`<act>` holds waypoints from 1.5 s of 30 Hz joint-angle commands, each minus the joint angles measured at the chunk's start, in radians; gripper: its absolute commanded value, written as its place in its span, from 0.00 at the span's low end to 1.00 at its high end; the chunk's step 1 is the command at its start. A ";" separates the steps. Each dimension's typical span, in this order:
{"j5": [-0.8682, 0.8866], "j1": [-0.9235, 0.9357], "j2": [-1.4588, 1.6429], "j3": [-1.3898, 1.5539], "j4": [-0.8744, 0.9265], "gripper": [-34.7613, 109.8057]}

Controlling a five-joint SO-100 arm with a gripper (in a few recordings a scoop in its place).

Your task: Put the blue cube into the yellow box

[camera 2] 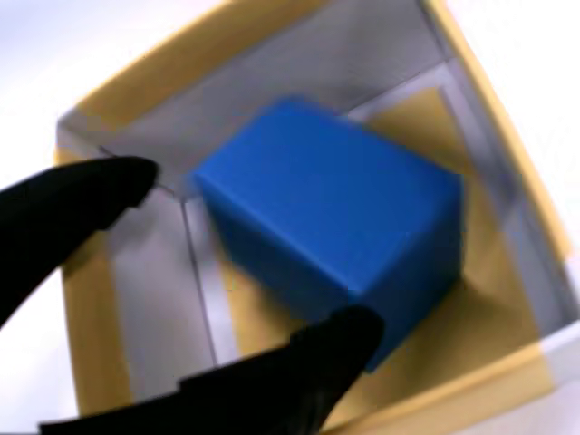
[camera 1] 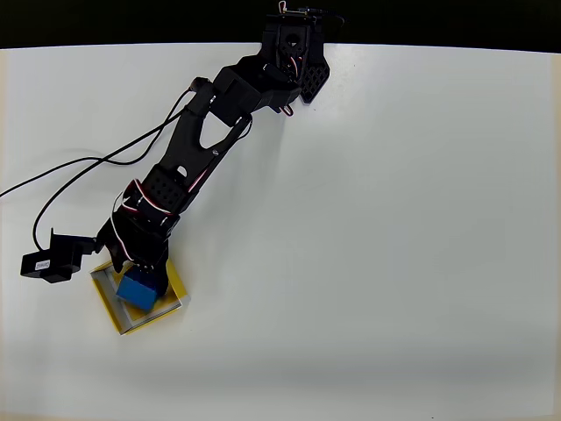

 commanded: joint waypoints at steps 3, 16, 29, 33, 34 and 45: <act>-0.015 0.006 0.147 -0.041 -0.083 0.56; 0.069 -0.161 0.657 0.132 0.176 0.40; 0.060 -0.508 1.239 0.948 0.072 0.28; 0.071 -0.578 1.401 1.144 0.061 0.25; 0.077 -0.589 1.445 1.195 0.051 0.25; 0.020 -0.621 1.956 1.644 0.140 0.24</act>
